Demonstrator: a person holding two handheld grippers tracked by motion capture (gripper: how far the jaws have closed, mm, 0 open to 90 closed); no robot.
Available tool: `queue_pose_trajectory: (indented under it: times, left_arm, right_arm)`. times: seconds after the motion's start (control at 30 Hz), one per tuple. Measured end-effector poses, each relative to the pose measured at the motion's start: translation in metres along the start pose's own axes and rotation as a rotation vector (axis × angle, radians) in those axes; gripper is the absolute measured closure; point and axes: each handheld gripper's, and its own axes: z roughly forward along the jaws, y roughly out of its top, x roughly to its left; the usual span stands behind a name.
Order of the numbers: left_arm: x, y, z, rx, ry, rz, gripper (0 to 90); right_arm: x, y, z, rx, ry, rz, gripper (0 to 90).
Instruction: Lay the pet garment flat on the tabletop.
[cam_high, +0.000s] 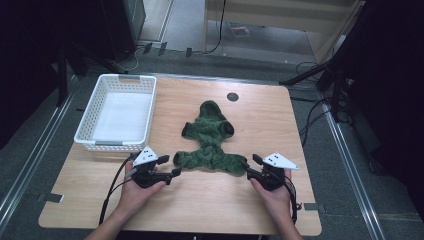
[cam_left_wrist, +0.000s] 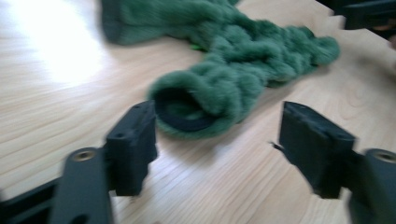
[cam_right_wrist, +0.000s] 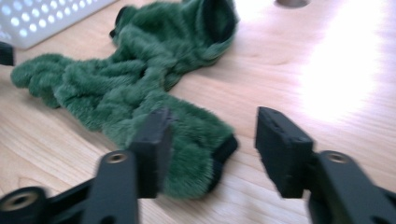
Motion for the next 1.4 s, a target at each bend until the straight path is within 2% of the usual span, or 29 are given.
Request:
queue_pose_trajectory:
  times: [0.07, 0.13, 0.17, 0.2, 0.23, 0.27, 0.4, 0.43, 0.47, 0.53, 0.73, 0.83, 0.87, 0.97, 1.03, 1.1, 1.13, 1.3, 1.4]
  left_arm:
    - [0.002, -0.003, -0.010, -0.030, 0.014, -0.017, 19.0]
    - [0.003, -0.005, -0.019, -0.042, 0.029, -0.015, 17.1]
    - [0.002, -0.007, -0.024, -0.042, 0.034, -0.010, 14.5]
    - [0.002, -0.009, -0.028, -0.047, 0.045, 0.000, 14.5]
    - [0.002, -0.011, -0.033, -0.050, 0.046, 0.005, 14.3]
    - [0.003, -0.013, -0.037, -0.047, 0.039, 0.009, 13.6]
    - [0.009, -0.022, -0.057, -0.059, 0.071, 0.006, 9.3]
    - [0.014, -0.026, -0.068, -0.065, 0.093, 0.007, 4.3]
    - [0.014, -0.026, -0.068, -0.065, 0.093, 0.007, 2.9]
    - [0.020, -0.030, -0.078, -0.068, 0.106, -0.003, 1.7]
    - [0.042, -0.042, -0.109, -0.091, 0.160, -0.050, 0.0]
    - [0.053, -0.047, -0.124, -0.109, 0.206, -0.068, 0.0]
    - [0.060, -0.051, -0.134, -0.122, 0.227, -0.080, 0.0]
    - [0.072, -0.058, -0.146, -0.137, 0.268, -0.108, 0.0]
    - [0.076, -0.060, -0.151, -0.138, 0.283, -0.110, 0.0]
    - [0.086, -0.067, -0.163, -0.146, 0.339, -0.124, 0.0]
    - [0.086, -0.067, -0.163, -0.146, 0.339, -0.124, 0.0]
    - [0.100, -0.078, -0.180, -0.157, 0.398, -0.164, 0.0]
    - [0.105, -0.078, -0.183, -0.151, 0.426, -0.152, 0.0]
  right_arm:
    - [-0.003, -0.002, -0.007, -0.019, -0.019, 0.005, 35.3]
    - [-0.005, -0.004, -0.011, -0.026, -0.019, 0.013, 32.9]
    - [-0.009, -0.007, -0.018, -0.034, -0.025, 0.025, 26.5]
    - [-0.009, -0.007, -0.018, -0.034, -0.025, 0.025, 26.5]
    - [-0.011, -0.009, -0.021, -0.033, -0.030, 0.027, 22.9]
    - [-0.016, -0.012, -0.026, -0.023, -0.041, 0.037, 15.6]
    - [-0.023, -0.016, -0.032, -0.025, -0.049, 0.048, 12.2]
    - [-0.026, -0.019, -0.036, -0.027, -0.076, 0.036, 10.3]
    - [-0.026, -0.019, -0.036, -0.027, -0.076, 0.036, 10.3]
    - [-0.033, -0.024, -0.040, -0.018, -0.086, 0.046, 6.4]
    - [-0.044, -0.032, -0.048, -0.003, -0.109, 0.065, 3.7]
    - [-0.052, -0.037, -0.057, -0.011, -0.130, 0.086, 3.5]
    - [-0.053, -0.038, -0.059, -0.009, -0.136, 0.086, 3.5]
    - [-0.057, -0.041, -0.065, 0.013, -0.186, 0.074, 3.5]
    - [-0.058, -0.043, -0.068, 0.012, -0.191, 0.083, 3.5]
    - [-0.063, -0.047, -0.077, 0.000, -0.188, 0.107, 3.5]
    - [-0.063, -0.047, -0.077, 0.000, -0.188, 0.107, 3.5]
    - [-0.068, -0.053, -0.087, 0.010, -0.219, 0.091, 3.6]
    - [-0.074, -0.055, -0.091, 0.001, -0.221, 0.124, 3.6]
